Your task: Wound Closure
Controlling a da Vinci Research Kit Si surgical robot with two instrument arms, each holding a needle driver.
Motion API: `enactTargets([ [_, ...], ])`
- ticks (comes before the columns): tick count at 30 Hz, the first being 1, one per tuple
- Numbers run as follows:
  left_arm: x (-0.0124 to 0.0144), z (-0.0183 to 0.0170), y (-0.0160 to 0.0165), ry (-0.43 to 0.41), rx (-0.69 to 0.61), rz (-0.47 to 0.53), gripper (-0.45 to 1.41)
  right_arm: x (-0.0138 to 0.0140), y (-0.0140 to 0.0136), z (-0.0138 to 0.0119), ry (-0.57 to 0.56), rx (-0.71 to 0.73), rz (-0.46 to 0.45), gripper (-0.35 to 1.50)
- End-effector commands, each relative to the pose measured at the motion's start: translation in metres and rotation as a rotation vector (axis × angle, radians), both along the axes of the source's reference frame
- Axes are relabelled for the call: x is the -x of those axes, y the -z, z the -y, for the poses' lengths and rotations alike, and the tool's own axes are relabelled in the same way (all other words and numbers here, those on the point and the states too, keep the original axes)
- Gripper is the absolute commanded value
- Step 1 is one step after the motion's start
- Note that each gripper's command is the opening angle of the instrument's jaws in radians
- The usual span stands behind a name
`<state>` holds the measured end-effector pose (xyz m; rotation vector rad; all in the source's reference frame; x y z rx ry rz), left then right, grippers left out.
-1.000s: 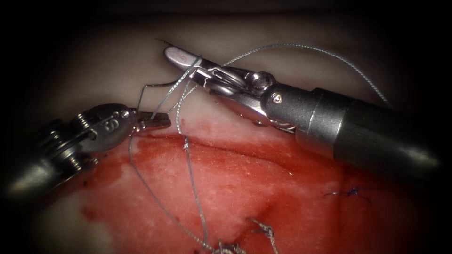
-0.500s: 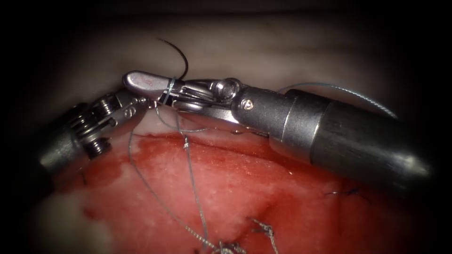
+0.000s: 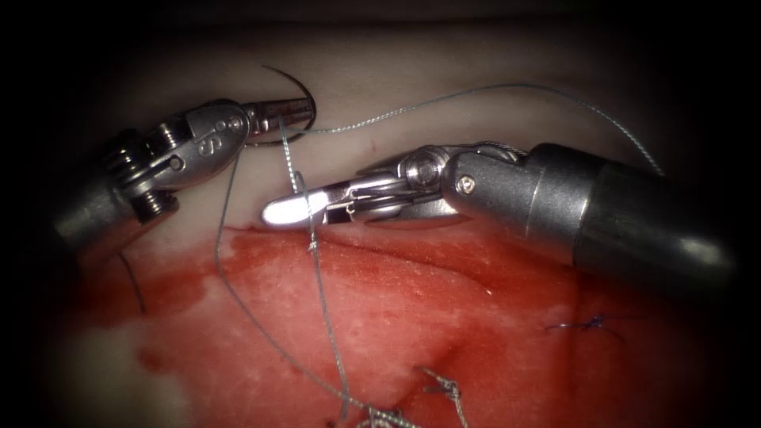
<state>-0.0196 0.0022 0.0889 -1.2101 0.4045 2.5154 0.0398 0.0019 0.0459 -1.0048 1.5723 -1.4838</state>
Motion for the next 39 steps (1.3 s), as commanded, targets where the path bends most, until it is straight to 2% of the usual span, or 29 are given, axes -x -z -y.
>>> enactTargets([
  [1,0.0003,-0.0013,0.0015,0.014,0.014,0.014,-0.45,-0.0007,0.0019,-0.0014,0.097,0.051,0.105,-0.35],
  [5,0.0007,-0.0008,0.0022,0.013,0.022,0.008,-0.45,-0.0009,0.0026,-0.0011,0.175,0.083,0.175,-0.35],
  [9,0.0021,0.0005,0.0036,-0.015,0.025,0.037,-0.45,-0.0012,0.0036,-0.0003,0.267,0.078,0.129,-0.35],
  [15,0.0027,0.0009,0.0042,-0.031,0.038,0.039,-0.45,-0.0013,0.0044,-0.0002,0.340,0.022,0.134,-0.35],
  [16,0.0026,0.0010,0.0041,-0.038,0.043,0.038,-0.45,-0.0013,0.0050,-0.0005,0.383,0.006,0.177,-0.35],
  [20,0.0023,0.0011,0.0041,-0.051,0.052,0.037,-0.45,-0.0014,0.0056,-0.0009,0.452,-0.004,0.240,-0.35],
  [22,0.0021,0.0013,0.0042,-0.054,0.052,0.039,-0.45,-0.0014,0.0062,-0.0012,0.534,-0.010,0.305,-0.35],
  [23,0.0021,0.0013,0.0042,-0.054,0.052,0.039,-0.45,-0.0014,0.0062,-0.0012,0.534,-0.010,0.305,-0.35],
  [25,0.0023,0.0016,0.0044,-0.055,0.054,0.039,-0.45,-0.0018,0.0069,-0.0021,0.606,-0.021,0.407,-0.35],
  [28,0.0025,0.0018,0.0045,-0.057,0.054,0.040,-0.45,-0.0029,0.0068,-0.0032,0.579,-0.007,0.499,-0.35],
  [30,0.0024,0.0019,0.0044,-0.062,0.060,0.038,-0.45,-0.0034,0.0062,-0.0035,0.553,-0.073,0.674,-0.35],
  [31,0.0024,0.0019,0.0044,-0.062,0.060,0.038,-0.45,-0.0034,0.0062,-0.0035,0.553,-0.073,0.674,-0.35],
  [34,0.0025,0.0020,0.0043,-0.063,0.063,0.038,-0.45,-0.0035,0.0056,-0.0033,0.570,-0.130,0.761,-0.35],
  [35,0.0025,0.0021,0.0043,-0.067,0.067,0.036,-0.45,-0.0035,0.0053,-0.0031,0.608,-0.184,0.835,-0.35],
  [39,0.0023,0.0021,0.0043,-0.074,0.071,0.035,-0.45,-0.0034,0.0050,-0.0031,0.642,-0.199,0.886,-0.35],
])
